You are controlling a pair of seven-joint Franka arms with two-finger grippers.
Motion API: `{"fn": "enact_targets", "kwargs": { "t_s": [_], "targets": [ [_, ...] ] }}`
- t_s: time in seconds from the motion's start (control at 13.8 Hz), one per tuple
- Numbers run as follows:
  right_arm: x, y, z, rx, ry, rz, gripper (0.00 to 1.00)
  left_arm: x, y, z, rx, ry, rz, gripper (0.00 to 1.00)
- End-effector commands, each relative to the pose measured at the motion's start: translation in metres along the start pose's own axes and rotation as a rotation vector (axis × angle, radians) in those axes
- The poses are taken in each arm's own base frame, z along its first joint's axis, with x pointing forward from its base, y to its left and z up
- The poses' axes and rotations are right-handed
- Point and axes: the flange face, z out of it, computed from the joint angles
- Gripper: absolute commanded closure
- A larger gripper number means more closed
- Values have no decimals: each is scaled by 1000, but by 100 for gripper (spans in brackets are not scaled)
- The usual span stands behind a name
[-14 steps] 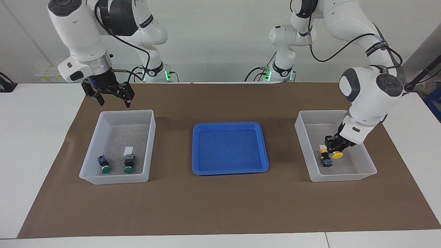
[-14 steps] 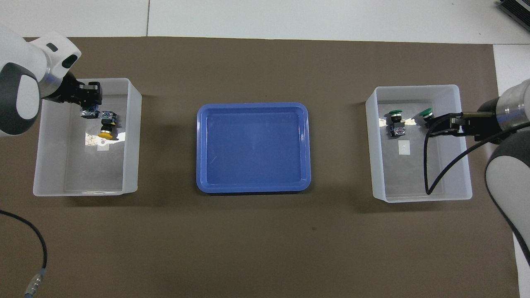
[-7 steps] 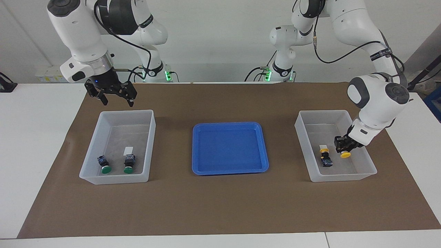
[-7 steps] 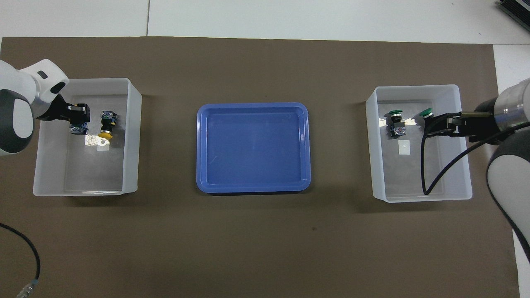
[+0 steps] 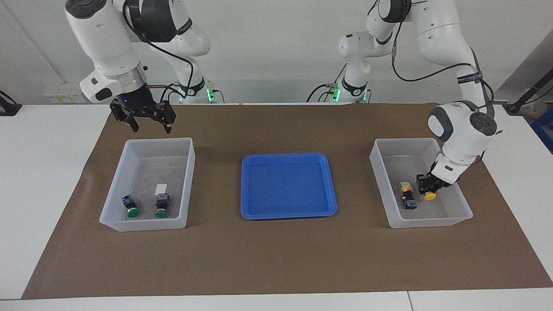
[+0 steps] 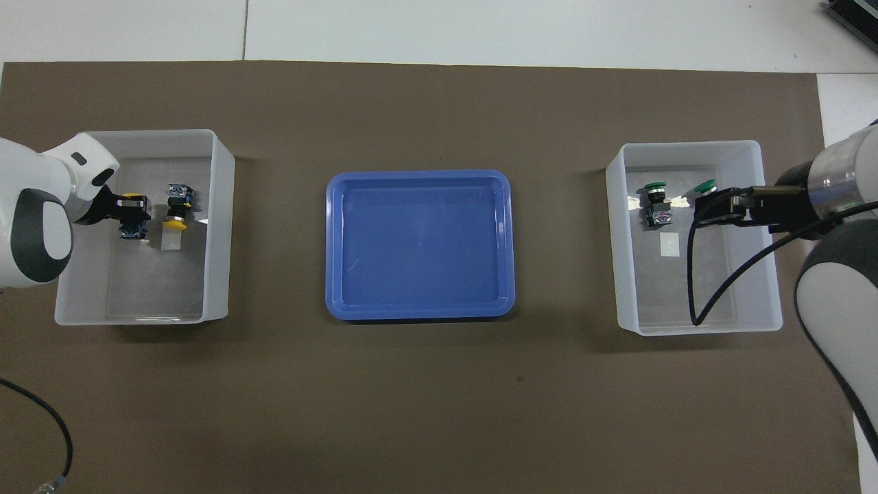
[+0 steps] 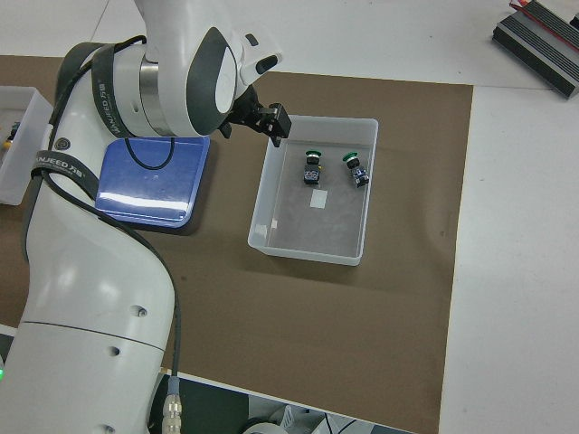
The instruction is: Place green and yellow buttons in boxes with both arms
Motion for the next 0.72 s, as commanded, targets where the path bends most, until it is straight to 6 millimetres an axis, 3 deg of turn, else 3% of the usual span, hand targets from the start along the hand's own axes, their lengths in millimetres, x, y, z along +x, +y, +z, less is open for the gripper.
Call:
{"fn": "enact_targets", "kwargs": {
  "t_s": [0.0,0.29,0.51,0.65],
  "targets": [
    [-2,2,-4,13,-3,-9,0,-2,1,-7,-1,19,16,3],
    [-2,5,-5,26,-3,-4,0,20,6,-34,44,6,70,0],
    [-2,5,-4,26,-4,-4,0,47,29,-89,40,-21,99,0],
    [-2,5,-4,26,-4,-4,0,53,61,-130,26,-83,127,0]
  ]
}}
